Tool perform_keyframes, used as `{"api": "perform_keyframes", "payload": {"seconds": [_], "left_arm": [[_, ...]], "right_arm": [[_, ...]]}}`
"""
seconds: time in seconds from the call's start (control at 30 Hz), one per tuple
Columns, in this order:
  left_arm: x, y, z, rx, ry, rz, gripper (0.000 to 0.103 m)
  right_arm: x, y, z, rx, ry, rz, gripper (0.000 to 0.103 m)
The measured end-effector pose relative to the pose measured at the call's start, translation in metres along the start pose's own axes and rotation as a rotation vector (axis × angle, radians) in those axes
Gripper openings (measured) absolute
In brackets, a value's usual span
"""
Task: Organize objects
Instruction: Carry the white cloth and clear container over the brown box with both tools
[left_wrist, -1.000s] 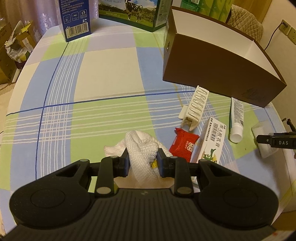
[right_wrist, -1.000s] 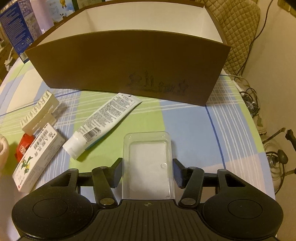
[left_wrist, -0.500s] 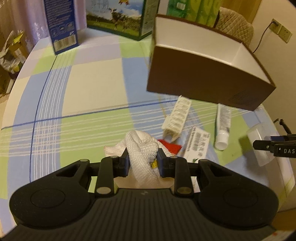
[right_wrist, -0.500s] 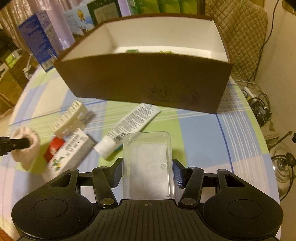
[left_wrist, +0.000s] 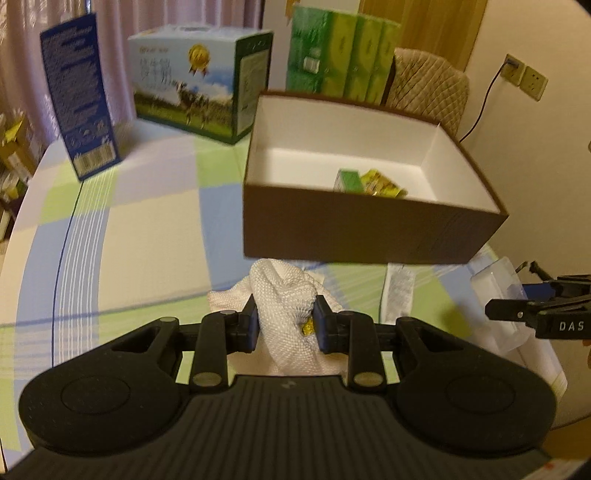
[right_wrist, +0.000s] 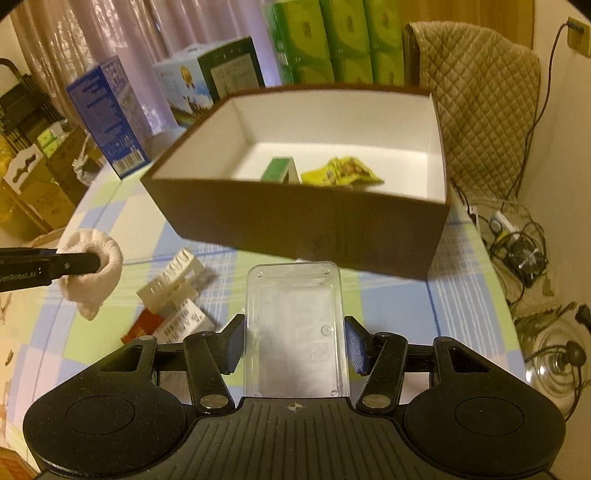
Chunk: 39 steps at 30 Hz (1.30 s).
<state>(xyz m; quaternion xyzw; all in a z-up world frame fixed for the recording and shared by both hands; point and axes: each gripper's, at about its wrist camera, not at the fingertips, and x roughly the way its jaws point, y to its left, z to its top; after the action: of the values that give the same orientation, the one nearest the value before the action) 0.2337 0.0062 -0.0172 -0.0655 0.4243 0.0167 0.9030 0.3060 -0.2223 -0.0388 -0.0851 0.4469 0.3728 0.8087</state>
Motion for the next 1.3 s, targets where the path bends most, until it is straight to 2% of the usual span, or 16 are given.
{"api": "perform_keyframes", "payload": {"seconds": [0.4, 0.8, 1.3], "left_arm": [[0.000, -0.027, 0.040, 0.050, -0.069, -0.020, 0.025], [0.015, -0.047, 0.084, 0.080, -0.118, -0.020, 0.025], [0.061, -0.069, 0.138, 0.111, -0.119, -0.003, 0.025]], "right_arm": [[-0.013, -0.001, 0.033, -0.034, -0.072, 0.014, 0.052], [-0.015, -0.009, 0.081, -0.067, -0.152, 0.024, 0.052], [0.017, -0.034, 0.147, -0.075, -0.187, 0.010, 0.052]]}}
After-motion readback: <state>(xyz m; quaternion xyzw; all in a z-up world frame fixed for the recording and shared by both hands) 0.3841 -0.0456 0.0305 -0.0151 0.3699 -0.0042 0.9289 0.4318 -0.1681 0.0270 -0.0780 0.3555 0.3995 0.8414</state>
